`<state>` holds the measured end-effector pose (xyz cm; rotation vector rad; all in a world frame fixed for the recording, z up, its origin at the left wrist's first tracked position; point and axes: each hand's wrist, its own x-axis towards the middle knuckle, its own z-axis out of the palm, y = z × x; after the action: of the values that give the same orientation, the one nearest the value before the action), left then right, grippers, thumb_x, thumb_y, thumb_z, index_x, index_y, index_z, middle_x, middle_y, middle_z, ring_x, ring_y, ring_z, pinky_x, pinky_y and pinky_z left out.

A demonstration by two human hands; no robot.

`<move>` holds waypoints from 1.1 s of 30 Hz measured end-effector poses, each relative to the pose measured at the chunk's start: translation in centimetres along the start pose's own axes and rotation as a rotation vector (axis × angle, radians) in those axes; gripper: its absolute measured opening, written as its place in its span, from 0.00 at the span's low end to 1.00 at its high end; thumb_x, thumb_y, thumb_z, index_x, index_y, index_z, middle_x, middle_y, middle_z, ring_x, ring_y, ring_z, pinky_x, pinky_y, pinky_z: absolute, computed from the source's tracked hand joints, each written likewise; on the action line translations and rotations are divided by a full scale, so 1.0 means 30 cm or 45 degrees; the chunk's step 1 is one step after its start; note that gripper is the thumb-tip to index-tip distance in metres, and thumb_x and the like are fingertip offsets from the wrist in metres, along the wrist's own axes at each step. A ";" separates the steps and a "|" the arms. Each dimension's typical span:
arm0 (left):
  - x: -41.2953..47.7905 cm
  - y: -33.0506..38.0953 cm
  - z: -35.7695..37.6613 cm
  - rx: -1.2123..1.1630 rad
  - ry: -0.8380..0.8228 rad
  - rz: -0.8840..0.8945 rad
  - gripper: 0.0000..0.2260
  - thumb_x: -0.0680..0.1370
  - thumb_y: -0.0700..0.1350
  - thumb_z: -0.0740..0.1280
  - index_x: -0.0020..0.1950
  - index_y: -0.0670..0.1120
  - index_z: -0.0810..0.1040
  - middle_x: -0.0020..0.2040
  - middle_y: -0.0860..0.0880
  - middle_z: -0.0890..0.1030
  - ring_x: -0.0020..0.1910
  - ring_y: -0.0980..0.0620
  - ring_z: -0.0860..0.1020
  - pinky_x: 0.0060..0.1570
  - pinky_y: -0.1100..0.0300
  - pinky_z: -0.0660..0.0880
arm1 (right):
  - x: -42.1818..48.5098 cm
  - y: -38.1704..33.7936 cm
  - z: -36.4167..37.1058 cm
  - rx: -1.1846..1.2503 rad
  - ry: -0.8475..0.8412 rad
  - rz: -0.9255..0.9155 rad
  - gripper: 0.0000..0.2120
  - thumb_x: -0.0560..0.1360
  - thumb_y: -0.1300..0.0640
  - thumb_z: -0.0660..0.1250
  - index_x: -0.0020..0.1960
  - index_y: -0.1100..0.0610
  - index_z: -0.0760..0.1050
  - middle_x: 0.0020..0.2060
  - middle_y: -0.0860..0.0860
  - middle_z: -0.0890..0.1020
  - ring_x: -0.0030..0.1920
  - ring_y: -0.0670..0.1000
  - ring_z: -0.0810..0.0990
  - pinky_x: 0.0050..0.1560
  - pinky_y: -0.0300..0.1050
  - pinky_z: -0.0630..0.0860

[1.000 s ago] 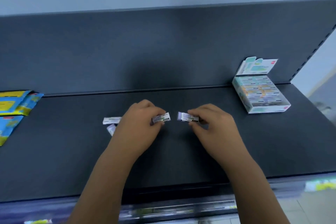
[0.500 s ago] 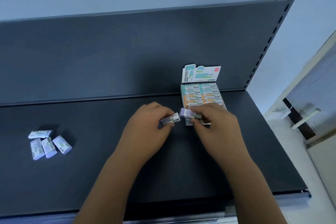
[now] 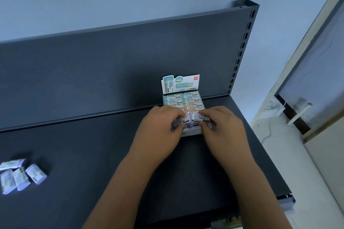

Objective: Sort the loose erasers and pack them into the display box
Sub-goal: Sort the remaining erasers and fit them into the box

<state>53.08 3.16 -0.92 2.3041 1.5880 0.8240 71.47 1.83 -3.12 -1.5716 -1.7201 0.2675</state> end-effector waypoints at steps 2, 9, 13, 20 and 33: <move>0.004 -0.004 0.011 0.028 -0.014 0.003 0.11 0.72 0.47 0.75 0.54 0.55 0.81 0.51 0.58 0.81 0.50 0.52 0.75 0.50 0.50 0.75 | 0.003 0.008 -0.001 -0.009 0.005 0.001 0.15 0.71 0.64 0.73 0.56 0.54 0.83 0.50 0.46 0.81 0.49 0.45 0.78 0.50 0.30 0.71; -0.003 -0.032 0.024 0.098 -0.053 -0.031 0.07 0.73 0.51 0.71 0.51 0.55 0.82 0.49 0.58 0.81 0.49 0.51 0.73 0.50 0.48 0.75 | 0.007 0.015 -0.002 -0.030 0.021 0.034 0.15 0.72 0.64 0.72 0.57 0.53 0.83 0.51 0.46 0.81 0.49 0.45 0.78 0.51 0.37 0.73; -0.010 -0.044 0.020 0.155 -0.080 0.005 0.07 0.74 0.50 0.71 0.51 0.53 0.82 0.48 0.58 0.80 0.49 0.51 0.71 0.47 0.48 0.75 | 0.013 0.007 0.005 -0.045 0.020 0.042 0.14 0.72 0.64 0.72 0.57 0.55 0.83 0.51 0.47 0.82 0.49 0.47 0.78 0.51 0.40 0.75; -0.036 -0.020 0.000 0.048 -0.161 0.107 0.14 0.74 0.46 0.71 0.59 0.57 0.79 0.43 0.70 0.68 0.54 0.55 0.71 0.49 0.53 0.76 | 0.014 -0.005 0.011 -0.082 0.004 0.007 0.15 0.72 0.66 0.71 0.56 0.55 0.83 0.51 0.48 0.82 0.50 0.49 0.79 0.50 0.45 0.79; -0.061 -0.023 -0.005 0.406 -0.125 0.066 0.24 0.73 0.70 0.56 0.54 0.58 0.83 0.50 0.61 0.75 0.58 0.53 0.67 0.67 0.49 0.57 | -0.001 0.005 -0.007 -0.192 -0.001 0.035 0.16 0.73 0.65 0.70 0.58 0.53 0.83 0.51 0.48 0.82 0.51 0.50 0.79 0.51 0.48 0.79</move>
<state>51.97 1.74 -1.70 2.5653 1.7283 0.4865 71.72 1.76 -3.07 -1.7041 -1.7553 0.1553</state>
